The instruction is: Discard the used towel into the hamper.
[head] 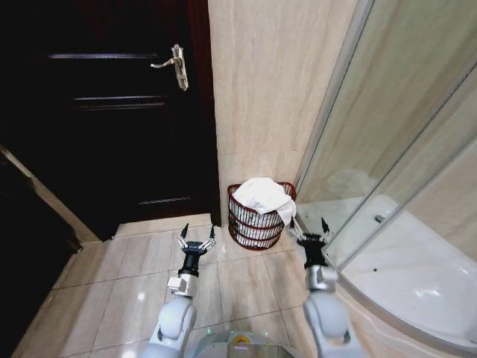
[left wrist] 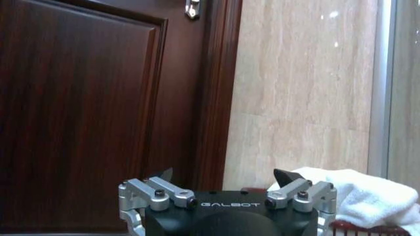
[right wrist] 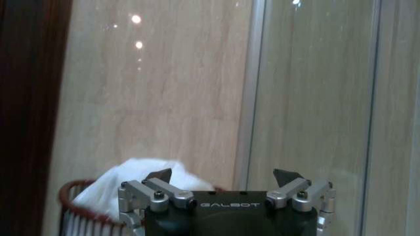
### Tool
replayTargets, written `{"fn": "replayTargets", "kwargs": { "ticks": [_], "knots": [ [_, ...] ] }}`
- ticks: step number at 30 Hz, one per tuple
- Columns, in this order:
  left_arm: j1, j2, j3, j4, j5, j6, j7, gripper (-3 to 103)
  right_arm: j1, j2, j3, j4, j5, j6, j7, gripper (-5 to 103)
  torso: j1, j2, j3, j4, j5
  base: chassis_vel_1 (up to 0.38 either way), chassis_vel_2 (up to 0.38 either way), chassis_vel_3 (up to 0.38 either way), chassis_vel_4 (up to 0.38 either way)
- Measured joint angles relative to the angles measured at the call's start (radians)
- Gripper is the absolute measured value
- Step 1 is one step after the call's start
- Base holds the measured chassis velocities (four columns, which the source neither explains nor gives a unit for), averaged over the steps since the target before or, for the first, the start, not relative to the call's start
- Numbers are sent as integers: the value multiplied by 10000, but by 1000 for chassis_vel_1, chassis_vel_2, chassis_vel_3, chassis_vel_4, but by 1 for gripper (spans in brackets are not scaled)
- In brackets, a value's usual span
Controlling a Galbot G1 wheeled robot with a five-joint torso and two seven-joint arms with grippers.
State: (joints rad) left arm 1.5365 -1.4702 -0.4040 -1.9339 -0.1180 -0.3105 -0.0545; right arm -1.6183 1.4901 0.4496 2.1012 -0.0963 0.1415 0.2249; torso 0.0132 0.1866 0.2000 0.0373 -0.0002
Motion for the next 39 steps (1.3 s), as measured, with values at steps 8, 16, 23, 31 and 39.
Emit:
{"fn": "replayTargets", "kwargs": {
  "ticks": [8,16,23,31,39],
  "knots": [
    [-180,23,29,-10,30,295,108,100,-107,-165,57,-301,390,476,413,100,0,0,0,1,3,0,0,0,0],
    [-212,-46,123,-41,203,440,137,100,-290,-278,74,-211,504,486,478,100,1,0,2,0,2,-70,67,72,-79],
    [-185,-11,100,-160,199,646,209,100,-4,-289,29,-78,534,412,477,100,5,-1,4,0,2,-122,128,133,-115],
    [-268,-48,96,-2,286,579,107,100,1027,-331,331,35,1094,-577,-142,100,2,0,1,0,0,8,22,18,6],
    [-537,-143,216,158,627,496,-16,100,3095,-1045,117,-746,2451,-2852,-746,100,1,0,2,-4,5,29,-1,-3,18]
  ]
}}
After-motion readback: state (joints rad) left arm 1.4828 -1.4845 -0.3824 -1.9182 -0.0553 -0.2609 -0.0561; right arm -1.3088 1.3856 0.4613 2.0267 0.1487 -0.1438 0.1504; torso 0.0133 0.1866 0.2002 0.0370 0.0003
